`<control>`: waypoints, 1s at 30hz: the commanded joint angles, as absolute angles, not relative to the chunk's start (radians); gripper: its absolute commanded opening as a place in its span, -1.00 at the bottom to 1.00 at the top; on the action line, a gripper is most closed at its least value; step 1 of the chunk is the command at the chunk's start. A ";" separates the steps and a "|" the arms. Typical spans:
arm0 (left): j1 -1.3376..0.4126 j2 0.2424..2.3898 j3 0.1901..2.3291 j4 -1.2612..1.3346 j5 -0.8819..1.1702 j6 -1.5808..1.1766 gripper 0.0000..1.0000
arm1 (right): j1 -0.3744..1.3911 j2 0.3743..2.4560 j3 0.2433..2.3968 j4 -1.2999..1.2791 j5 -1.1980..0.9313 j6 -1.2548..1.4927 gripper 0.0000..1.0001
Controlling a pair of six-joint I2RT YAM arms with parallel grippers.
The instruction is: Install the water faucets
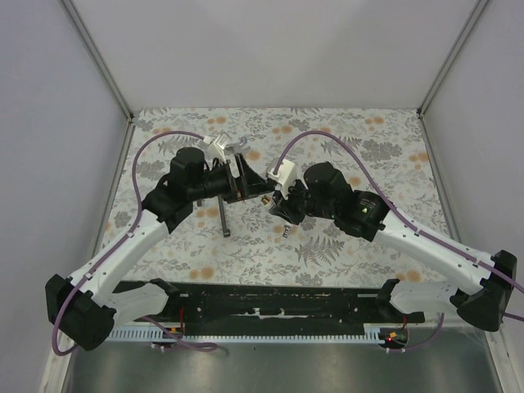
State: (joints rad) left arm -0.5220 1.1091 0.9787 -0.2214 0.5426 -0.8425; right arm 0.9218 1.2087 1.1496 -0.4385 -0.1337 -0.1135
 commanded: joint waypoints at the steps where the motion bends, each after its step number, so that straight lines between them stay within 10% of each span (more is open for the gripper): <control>1: -0.564 1.123 0.983 -0.190 0.561 -0.884 0.87 | 0.930 1.187 1.160 -0.357 -0.121 -0.140 -1.00; 10: -0.600 1.118 0.963 -0.193 0.549 -0.881 0.62 | 0.930 1.197 1.163 -0.353 -0.133 -0.143 -1.00; 19: -0.606 1.101 0.953 -0.181 0.552 -0.870 -0.67 | 0.930 1.186 1.155 -0.336 -0.112 -0.104 -0.99; 25: -0.606 0.988 0.891 -0.071 0.419 -0.839 -0.96 | 0.928 1.190 1.187 -0.342 -0.114 0.050 0.32; 30: -0.604 0.839 0.795 0.079 0.235 -0.785 -0.96 | 0.930 1.180 1.201 -0.318 -0.051 0.268 0.52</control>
State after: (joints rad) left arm -0.6029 0.9581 0.8345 -0.1371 0.3992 -0.8459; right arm 0.9283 1.2083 1.1568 -0.3546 -0.1204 0.0582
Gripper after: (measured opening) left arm 0.208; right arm 0.756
